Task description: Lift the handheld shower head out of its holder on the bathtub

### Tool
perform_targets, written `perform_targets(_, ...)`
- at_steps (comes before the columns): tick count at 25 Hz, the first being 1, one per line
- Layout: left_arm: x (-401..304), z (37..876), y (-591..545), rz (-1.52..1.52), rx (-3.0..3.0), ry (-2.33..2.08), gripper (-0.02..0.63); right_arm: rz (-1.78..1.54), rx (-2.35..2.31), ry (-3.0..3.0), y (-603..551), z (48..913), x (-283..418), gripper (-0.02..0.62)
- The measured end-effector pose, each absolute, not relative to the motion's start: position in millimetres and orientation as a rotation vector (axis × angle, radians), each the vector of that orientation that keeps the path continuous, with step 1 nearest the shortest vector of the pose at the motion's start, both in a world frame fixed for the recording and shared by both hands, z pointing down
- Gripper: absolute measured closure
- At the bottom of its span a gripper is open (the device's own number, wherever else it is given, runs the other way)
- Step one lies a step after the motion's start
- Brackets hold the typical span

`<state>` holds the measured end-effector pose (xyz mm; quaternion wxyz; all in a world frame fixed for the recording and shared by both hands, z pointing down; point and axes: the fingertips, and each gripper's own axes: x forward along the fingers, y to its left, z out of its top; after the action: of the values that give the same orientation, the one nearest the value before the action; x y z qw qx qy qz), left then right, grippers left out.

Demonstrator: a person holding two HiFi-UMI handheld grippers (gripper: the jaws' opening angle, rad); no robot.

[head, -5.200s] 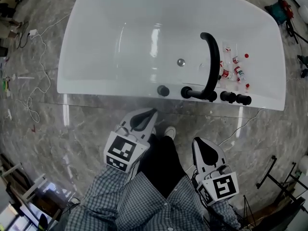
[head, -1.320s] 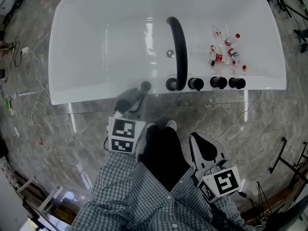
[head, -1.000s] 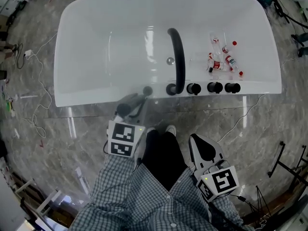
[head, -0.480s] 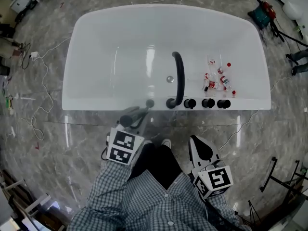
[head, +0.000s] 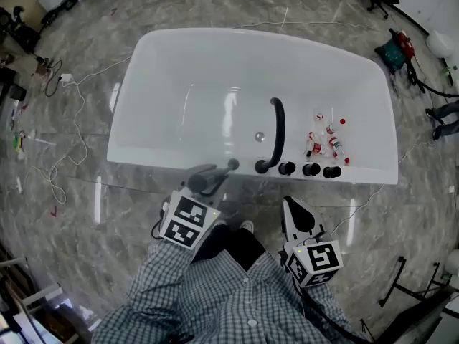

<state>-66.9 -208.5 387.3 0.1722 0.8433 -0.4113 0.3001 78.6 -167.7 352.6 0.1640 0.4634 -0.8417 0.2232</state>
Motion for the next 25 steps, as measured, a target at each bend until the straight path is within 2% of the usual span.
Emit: perform_targets(25, -82.3, 285.2, -161.0, 0.759, 2.510, -1.182, 0.466, 0.485, 1.417, -2.481, -152.7, 283.3, 72.5, 0.577)
